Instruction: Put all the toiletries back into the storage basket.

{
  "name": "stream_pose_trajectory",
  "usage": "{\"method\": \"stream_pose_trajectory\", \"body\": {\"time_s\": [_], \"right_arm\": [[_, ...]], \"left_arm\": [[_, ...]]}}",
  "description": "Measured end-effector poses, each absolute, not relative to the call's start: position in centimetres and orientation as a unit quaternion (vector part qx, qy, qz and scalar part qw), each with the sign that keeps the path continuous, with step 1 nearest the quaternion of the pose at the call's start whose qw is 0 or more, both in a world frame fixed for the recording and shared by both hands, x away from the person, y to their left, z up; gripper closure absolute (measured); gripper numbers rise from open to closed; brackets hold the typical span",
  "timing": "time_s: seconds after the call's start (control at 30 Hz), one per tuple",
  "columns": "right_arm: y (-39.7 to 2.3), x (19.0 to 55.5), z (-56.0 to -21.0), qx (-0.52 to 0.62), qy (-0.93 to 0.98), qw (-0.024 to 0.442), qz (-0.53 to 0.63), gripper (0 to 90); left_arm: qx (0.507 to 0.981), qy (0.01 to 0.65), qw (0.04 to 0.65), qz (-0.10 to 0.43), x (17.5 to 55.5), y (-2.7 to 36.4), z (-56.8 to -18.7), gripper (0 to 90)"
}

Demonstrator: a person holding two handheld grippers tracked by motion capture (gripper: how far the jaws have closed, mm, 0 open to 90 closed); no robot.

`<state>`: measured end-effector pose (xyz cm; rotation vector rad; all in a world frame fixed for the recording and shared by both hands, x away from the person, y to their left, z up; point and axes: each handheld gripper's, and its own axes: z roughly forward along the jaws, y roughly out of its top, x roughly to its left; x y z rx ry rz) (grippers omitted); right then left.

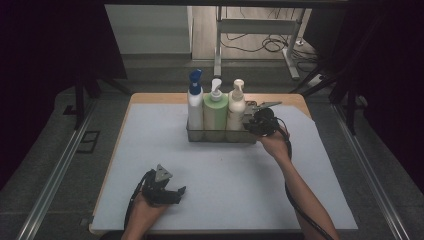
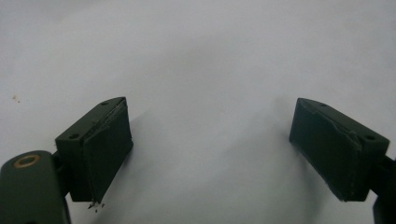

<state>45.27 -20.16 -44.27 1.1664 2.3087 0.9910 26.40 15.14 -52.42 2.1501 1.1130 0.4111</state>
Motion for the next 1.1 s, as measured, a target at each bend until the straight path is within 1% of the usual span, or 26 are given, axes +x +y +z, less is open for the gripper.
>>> {"method": "stream_pose_trajectory", "body": {"time_s": [0.33,0.6,1.03,1.1], "right_arm": [[-20.6,44.8,-43.6,0.411,0.820,0.185,0.353,58.4],[-21.0,44.1,-42.9,0.408,0.820,0.186,0.356,46.8],[-21.5,42.5,-41.9,0.395,0.824,0.189,0.358,33.9],[-21.5,42.2,-41.9,0.394,0.825,0.188,0.358,33.3]], "left_arm": [[0.824,0.427,0.337,0.157,26.4,15.1,-52.4,12.5],[0.824,0.427,0.337,0.158,26.4,15.1,-52.4,12.6],[0.824,0.427,0.337,0.158,26.4,15.1,-52.4,12.6],[0.824,0.427,0.337,0.158,26.4,15.1,-52.4,12.6]]}}
